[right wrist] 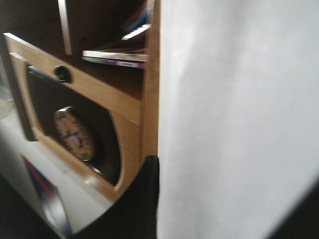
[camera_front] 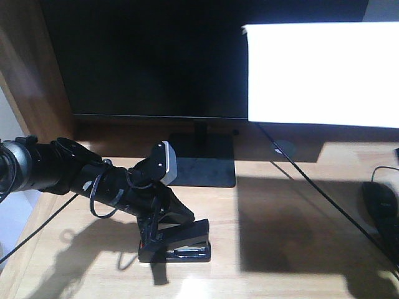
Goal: Grab stapler and paper to desk for stapling
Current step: 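Swing the white paper with the right gripper down onto the desk beside the stapler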
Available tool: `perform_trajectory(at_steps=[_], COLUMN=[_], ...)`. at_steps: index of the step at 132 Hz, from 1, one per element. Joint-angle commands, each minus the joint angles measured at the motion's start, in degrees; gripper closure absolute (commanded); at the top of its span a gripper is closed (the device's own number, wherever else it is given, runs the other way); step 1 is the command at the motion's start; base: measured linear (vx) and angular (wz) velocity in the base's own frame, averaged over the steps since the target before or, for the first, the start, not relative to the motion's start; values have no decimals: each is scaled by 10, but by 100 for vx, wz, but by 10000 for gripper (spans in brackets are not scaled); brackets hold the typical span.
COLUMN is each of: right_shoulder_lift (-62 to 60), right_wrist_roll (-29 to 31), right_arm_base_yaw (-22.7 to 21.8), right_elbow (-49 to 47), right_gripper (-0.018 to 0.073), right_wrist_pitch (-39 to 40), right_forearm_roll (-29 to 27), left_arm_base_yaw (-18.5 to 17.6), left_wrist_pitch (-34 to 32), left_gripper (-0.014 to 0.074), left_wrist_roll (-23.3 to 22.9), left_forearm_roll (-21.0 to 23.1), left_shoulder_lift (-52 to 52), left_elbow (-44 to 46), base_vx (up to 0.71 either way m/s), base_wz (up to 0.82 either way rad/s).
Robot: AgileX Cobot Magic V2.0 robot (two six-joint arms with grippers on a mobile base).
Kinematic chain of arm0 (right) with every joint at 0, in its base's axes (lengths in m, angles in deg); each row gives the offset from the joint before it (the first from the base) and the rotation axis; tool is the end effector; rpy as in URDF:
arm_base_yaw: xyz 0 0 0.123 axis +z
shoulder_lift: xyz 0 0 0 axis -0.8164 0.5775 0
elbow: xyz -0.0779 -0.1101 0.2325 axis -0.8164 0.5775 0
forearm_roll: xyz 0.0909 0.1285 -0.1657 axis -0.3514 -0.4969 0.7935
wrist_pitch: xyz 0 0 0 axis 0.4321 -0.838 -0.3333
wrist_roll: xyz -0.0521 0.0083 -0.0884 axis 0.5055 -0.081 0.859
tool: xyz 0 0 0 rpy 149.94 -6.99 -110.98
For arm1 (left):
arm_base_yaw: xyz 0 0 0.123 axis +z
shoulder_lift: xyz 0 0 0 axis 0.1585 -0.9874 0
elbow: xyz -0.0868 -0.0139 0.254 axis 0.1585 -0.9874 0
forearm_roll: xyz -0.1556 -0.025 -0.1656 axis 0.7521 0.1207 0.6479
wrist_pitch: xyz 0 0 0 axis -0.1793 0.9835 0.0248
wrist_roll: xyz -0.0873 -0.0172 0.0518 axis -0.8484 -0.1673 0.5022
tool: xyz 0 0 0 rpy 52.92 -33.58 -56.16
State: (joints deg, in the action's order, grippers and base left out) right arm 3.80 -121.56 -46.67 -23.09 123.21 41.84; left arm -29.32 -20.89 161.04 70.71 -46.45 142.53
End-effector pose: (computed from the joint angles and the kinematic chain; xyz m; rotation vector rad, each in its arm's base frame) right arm 0.1663 0.0378 0.3146 0.5601 0.9706 1.4993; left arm 0.2903 -0.1867 0.1596 1.5358 1.8188 -0.8522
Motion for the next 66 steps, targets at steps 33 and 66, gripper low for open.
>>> perform_trajectory(at_steps=[33,66], right_shoulder_lift=[113,171], right_wrist_roll=[-102,-144], right_arm_base_yaw=[-146,-236], right_elbow=[-18,-18], right_gripper=[562,562], right_wrist_pitch=[109,109], right_forearm_roll=[232,505], left_arm_base_yaw=[-3,-3], left_wrist_pitch=[24,24], left_gripper=[603,603], left_wrist_roll=[0,0], left_forearm_roll=[30,30], left_shoulder_lift=[26,26], left_elbow=[14,14], base_vx=[0,0], base_wz=[0,0])
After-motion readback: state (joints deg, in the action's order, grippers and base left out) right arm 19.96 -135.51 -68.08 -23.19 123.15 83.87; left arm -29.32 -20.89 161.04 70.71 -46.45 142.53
